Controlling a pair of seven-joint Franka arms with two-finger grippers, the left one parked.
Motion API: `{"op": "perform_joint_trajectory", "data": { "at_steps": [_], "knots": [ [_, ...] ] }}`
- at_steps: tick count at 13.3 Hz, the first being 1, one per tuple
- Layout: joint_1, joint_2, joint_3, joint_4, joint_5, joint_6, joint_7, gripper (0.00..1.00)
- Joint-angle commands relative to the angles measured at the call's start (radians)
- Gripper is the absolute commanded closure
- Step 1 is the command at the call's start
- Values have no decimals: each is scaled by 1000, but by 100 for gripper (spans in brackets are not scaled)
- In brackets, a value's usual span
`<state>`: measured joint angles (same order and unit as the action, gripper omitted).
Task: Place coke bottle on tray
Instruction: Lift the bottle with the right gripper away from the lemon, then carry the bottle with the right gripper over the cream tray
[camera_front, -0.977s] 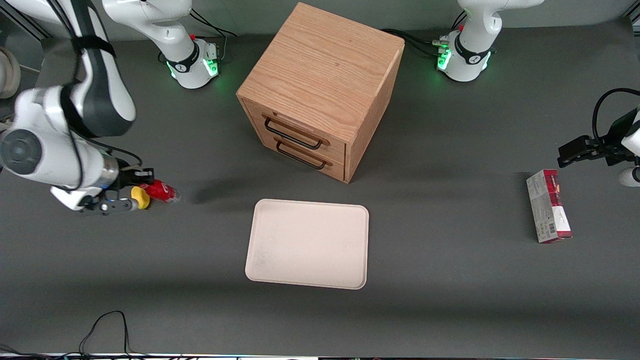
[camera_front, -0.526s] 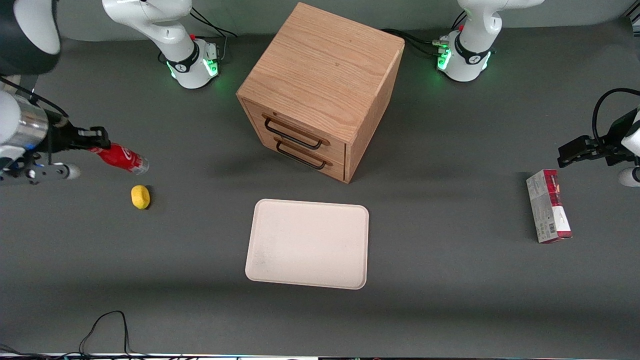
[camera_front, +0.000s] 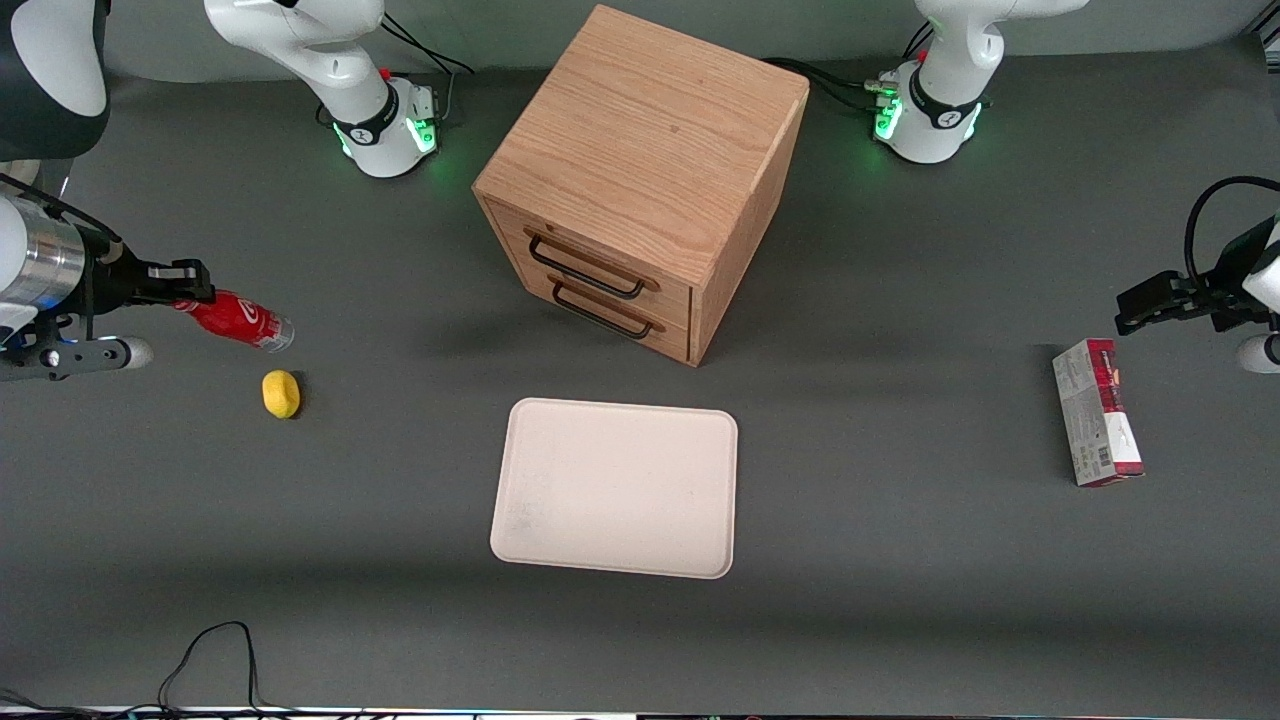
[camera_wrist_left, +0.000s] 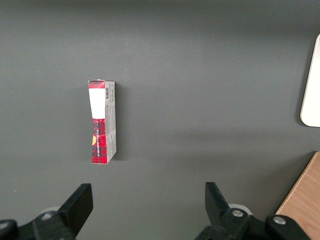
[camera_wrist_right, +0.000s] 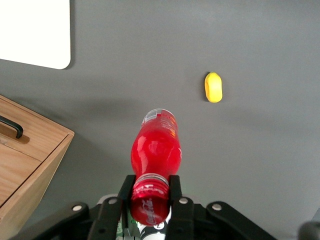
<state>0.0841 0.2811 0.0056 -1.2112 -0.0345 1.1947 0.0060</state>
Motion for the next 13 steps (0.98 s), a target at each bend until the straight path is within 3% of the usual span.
{"op": "perform_joint_trajectory", "data": {
  "at_steps": [1,3,6,10,13],
  "knots": [
    [11,159,45,190,1,-29,102,100],
    [11,280,105,296,1,3,222,100],
    [29,378,191,317,-4,178,389,100],
    [138,526,185,321,-31,455,633,100],
    [184,604,180,321,-56,587,713,100]
  ]
}}
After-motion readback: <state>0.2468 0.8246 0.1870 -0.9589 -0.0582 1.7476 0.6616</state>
